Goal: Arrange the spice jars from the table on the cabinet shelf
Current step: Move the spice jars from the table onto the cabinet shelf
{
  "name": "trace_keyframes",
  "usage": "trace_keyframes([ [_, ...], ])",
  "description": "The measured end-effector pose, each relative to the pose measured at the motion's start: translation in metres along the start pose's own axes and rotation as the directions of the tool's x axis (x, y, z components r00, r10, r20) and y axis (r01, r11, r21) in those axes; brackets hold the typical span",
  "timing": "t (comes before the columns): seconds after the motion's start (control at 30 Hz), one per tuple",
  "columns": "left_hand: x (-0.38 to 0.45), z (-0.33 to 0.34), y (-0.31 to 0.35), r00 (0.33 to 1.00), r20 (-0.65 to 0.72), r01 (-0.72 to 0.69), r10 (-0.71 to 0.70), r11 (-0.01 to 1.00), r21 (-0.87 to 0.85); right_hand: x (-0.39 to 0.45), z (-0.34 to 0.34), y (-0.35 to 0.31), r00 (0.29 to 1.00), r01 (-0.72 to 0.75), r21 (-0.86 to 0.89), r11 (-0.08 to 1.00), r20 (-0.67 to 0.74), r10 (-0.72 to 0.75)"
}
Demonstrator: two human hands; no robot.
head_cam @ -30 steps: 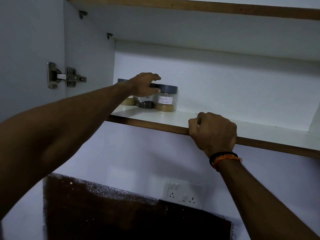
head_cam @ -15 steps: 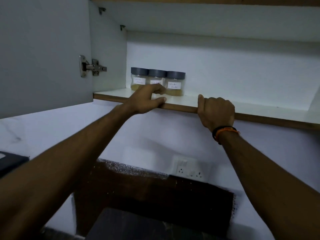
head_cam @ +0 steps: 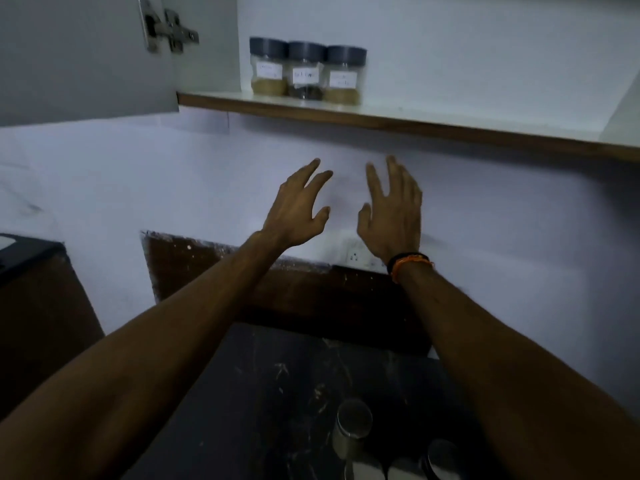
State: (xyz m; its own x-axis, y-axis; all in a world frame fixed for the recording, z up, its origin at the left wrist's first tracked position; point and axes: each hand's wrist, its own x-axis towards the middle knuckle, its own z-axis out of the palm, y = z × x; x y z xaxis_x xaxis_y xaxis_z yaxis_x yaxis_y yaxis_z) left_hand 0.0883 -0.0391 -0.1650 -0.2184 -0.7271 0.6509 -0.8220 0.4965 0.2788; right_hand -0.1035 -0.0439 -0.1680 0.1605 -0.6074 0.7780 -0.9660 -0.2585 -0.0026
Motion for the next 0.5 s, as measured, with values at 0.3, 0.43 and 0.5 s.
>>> trace_keyframes([
  [0.3, -0.123, 0.098, -0.001, 0.845, 0.500, 0.292, -0.190, 0.947, -0.133, -0.158, 0.051, -0.001, 0.761, -0.155, 0.079, 0.985, 0.645, 0.068],
  [0.43, -0.179, 0.138, 0.001, 0.710, 0.678, 0.387, -0.190, 0.910, -0.150, -0.217, 0.063, 0.010, 0.613, -0.240, 0.075, 0.968, 0.785, 0.091],
  [0.5, -0.205, 0.151, 0.003, 0.640, 0.746, 0.443, -0.182, 0.881, -0.166, -0.247, 0.066, 0.014, 0.582, -0.271, 0.073, 0.960, 0.807, 0.102],
])
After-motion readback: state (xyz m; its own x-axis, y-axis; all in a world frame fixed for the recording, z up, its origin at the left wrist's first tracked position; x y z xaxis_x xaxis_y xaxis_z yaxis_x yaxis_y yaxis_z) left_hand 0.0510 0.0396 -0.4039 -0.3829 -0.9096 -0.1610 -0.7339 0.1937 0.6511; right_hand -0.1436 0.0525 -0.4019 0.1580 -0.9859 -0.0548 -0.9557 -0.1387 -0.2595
